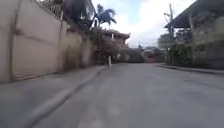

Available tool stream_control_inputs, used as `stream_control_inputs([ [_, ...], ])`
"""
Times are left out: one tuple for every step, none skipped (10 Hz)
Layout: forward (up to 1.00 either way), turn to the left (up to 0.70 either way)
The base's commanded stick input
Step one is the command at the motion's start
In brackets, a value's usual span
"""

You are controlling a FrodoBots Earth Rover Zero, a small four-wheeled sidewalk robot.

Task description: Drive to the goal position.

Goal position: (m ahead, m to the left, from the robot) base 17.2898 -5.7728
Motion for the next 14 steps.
stream_control_inputs([
  [1.00,-0.40],
  [1.00,-0.20],
  [1.00,-0.01],
  [1.00,0.00],
  [1.00,0.00],
  [1.00,0.00],
  [1.00,0.00],
  [1.00,0.00],
  [1.00,0.00],
  [1.00,0.00],
  [1.00,0.00],
  [1.00,0.00],
  [1.00,0.00],
  [1.00,0.00],
])
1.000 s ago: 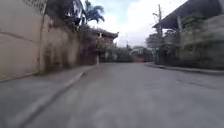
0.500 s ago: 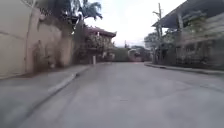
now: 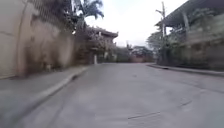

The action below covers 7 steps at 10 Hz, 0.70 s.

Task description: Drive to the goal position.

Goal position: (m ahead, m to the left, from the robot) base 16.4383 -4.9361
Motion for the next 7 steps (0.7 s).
stream_control_inputs([
  [1.00,0.00],
  [1.00,0.00],
  [1.00,0.00],
  [1.00,0.00],
  [1.00,0.00],
  [1.00,0.00],
  [1.00,0.00],
])
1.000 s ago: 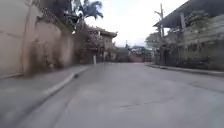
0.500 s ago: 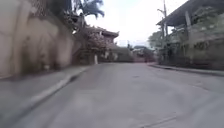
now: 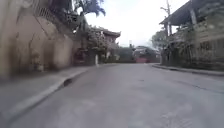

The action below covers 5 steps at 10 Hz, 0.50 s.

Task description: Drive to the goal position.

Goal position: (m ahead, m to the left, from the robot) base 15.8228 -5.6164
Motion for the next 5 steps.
stream_control_inputs([
  [1.00,0.00],
  [1.00,0.00],
  [1.00,0.00],
  [1.00,0.00],
  [1.00,0.00],
])
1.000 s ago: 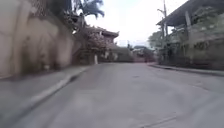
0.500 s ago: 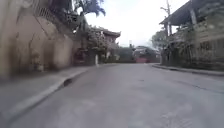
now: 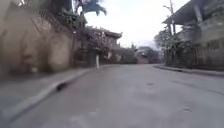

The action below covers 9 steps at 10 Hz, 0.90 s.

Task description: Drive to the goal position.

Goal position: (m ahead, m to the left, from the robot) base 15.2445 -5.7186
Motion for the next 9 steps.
stream_control_inputs([
  [1.00,0.00],
  [1.00,0.00],
  [1.00,0.00],
  [1.00,0.00],
  [1.00,0.00],
  [1.00,0.00],
  [1.00,0.00],
  [1.00,0.00],
  [1.00,0.00],
])
